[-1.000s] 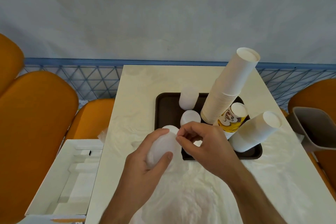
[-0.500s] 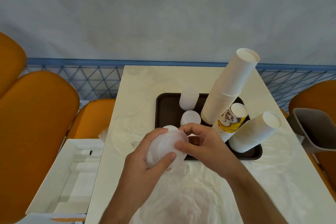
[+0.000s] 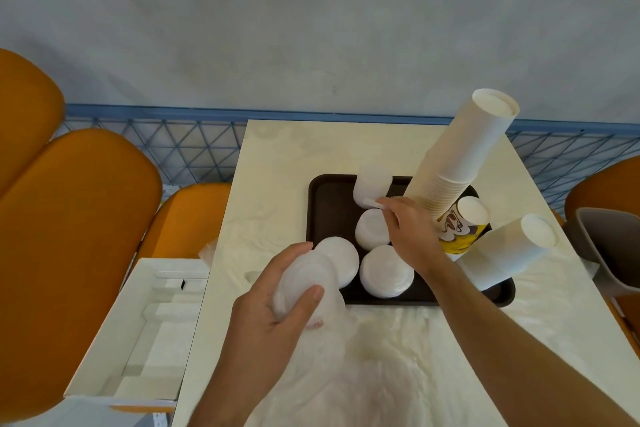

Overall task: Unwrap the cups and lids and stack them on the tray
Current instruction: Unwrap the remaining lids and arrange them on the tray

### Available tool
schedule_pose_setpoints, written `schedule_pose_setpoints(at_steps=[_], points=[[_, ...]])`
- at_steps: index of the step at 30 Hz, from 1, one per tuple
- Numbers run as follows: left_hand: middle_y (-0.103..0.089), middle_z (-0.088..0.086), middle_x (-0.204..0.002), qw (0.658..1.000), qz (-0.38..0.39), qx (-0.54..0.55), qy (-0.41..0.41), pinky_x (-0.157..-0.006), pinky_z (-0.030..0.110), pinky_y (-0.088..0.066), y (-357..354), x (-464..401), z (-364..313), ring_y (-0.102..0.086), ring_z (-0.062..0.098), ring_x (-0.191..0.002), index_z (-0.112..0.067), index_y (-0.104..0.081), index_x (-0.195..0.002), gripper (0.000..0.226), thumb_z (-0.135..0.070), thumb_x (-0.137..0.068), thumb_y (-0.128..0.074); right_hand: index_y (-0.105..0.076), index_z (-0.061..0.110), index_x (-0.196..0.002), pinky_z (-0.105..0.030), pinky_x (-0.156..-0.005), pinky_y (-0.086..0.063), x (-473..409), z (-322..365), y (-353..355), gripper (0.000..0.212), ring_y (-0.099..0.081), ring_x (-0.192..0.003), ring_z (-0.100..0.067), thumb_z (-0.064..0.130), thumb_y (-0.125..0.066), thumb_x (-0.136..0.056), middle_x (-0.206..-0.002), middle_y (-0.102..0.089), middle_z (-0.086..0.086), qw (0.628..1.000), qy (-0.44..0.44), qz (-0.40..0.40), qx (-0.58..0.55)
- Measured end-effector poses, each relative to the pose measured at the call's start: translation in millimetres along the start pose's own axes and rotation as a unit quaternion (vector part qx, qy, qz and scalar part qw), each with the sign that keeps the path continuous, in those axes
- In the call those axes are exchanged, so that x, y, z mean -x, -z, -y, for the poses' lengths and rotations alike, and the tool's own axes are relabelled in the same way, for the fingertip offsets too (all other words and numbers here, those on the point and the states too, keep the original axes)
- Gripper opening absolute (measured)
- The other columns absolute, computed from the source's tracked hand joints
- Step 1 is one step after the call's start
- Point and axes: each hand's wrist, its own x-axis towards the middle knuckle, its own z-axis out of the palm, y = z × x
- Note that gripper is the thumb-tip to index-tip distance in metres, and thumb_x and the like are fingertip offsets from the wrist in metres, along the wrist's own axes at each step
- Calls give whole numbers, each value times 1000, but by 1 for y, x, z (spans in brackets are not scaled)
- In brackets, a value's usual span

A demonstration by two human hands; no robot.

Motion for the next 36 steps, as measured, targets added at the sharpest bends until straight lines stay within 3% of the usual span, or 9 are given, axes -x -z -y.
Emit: schedule_pose_setpoints(at_steps=[5, 10, 14, 19, 24, 29, 32, 34, 36], points=[[-53, -39, -120, 1000, -8, 6, 9, -70, 23, -60, 9, 0, 6, -53, -9, -110, -68, -52, -115, 47, -44, -78, -68, -67, 8, -128, -31, -93, -51, -5, -17, -21, 30, -62, -115, -25, 8, -51, -103, -131, -65, -11, 995, 16, 45, 84], [-52, -41, -119, 1000, -10, 11, 9, -68, 20, -59, 10, 1, 4, -52, -12, -109, -69, -51, -113, 47, -45, -76, -67, -62, 19, -137, -32, -98, -50, 3, -14, -25, 38, -54, -128, -21, 20, -60, -99, -145, -55, -2, 988, -31, 94, 120], [-53, -41, -116, 1000, -10, 17, 6, -66, 17, -57, 10, -1, 1, -52, -13, -108, -69, -55, -109, 44, -41, -77, -68, -62, 20, -135, -32, -94, -52, -4, -10, -23, 43, -55, -125, -20, 27, -67, -94, -144, -54, -1, 983, -59, 124, 125], [-53, -44, -112, 1000, -11, 15, 7, -63, 12, -54, 10, -2, -3, -53, -15, -105, -61, -59, -111, 40, -38, -79, -68, -65, 16, -128, -29, -86, -56, -11, -3, -18, 42, -60, -110, -19, 29, -74, -89, -132, -60, -2, 975, -84, 147, 143], [-52, -46, -110, 1000, -19, 14, 11, -61, 10, -52, 9, -2, -3, -51, -16, -105, -54, -55, -114, 42, -37, -78, -68, -72, 13, -101, -27, -76, -58, -15, 4, -16, 25, -63, -83, -14, 34, -73, -89, -95, -67, -1, 953, -80, 178, 230], [-49, -49, -111, 1000, -24, -12, 8, -62, 5, -49, 9, -2, -4, -48, -19, -107, -55, -53, -115, 42, -36, -81, -68, -72, 13, -98, -23, -69, -52, -21, 6, -15, 31, -62, -79, -13, 42, -69, -91, -89, -65, 1, 943, -76, 198, 256], [-47, -53, -109, 999, -24, -26, -2, -62, -1, -44, 9, -2, -4, -46, -23, -107, -55, -51, -115, 44, -28, -86, -70, -73, 14, -100, -26, -75, -51, -19, 13, -6, 31, -62, -89, -14, 44, -67, -93, -99, -66, 2, 969, -76, 162, 173], [-46, -55, -107, 999, -24, -29, -3, -62, -3, -42, 8, -2, -4, -45, -26, -106, -54, -50, -115, 46, -24, -87, -70, -74, 22, -99, -23, -78, -49, -9, 32, 11, 18, -64, -93, -9, 38, -67, -94, -103, -69, 10, 990, -78, 115, 12], [-46, -57, -106, 999, -25, -32, -1, -62, -4, -41, 7, -3, -3, -45, -27, -105, -54, -50, -115, 45, -24, -87, -70, -75, 28, -94, -15, -73, -48, 7, 63, 35, 6, -67, -88, -3, 29, -69, -95, -95, -72, 17, 979, -61, 126, -151]])
